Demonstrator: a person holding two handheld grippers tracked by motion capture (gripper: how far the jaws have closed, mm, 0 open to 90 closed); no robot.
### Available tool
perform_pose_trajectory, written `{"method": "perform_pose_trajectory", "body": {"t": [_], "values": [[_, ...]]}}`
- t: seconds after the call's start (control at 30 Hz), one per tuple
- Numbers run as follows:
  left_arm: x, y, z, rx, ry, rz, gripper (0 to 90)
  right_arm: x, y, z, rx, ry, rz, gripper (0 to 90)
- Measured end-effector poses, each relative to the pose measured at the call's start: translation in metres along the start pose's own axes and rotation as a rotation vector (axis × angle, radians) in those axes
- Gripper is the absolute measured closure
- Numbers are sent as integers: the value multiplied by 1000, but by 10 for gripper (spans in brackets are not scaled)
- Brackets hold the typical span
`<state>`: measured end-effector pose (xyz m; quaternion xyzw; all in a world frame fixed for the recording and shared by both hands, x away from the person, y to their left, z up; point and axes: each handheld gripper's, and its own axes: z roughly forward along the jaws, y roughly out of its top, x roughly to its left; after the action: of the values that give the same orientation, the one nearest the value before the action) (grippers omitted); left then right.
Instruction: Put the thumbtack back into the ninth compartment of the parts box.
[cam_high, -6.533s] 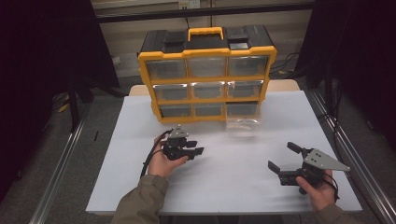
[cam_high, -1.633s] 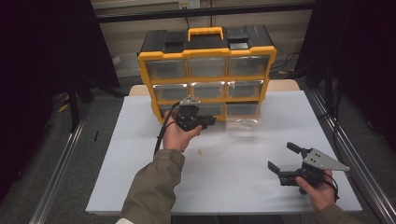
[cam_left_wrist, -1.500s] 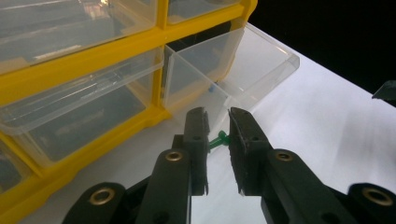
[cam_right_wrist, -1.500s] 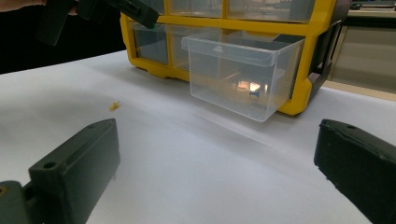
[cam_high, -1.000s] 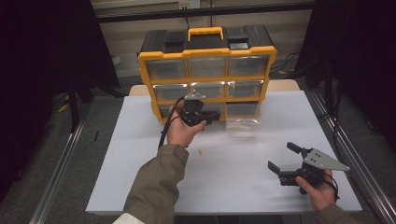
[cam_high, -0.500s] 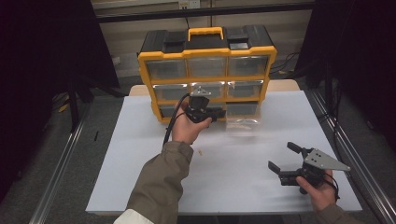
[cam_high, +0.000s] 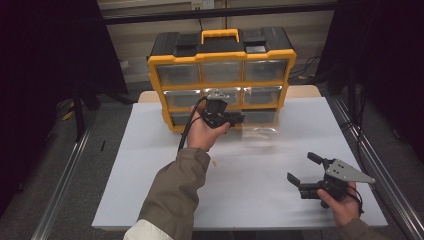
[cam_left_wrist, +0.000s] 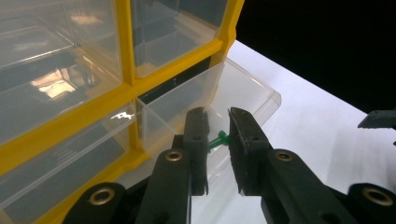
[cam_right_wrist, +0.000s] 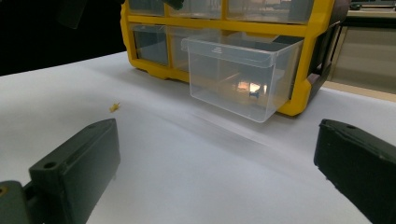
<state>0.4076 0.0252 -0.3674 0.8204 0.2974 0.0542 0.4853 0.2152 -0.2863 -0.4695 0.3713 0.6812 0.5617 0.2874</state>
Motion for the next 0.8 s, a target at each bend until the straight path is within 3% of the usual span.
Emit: {"method": "perform_pose_trajectory", "body": {"t": [0.8], "values": [[-4, 10, 11, -8, 8, 19, 776, 0, 0, 0, 0, 1, 5, 0]]}}
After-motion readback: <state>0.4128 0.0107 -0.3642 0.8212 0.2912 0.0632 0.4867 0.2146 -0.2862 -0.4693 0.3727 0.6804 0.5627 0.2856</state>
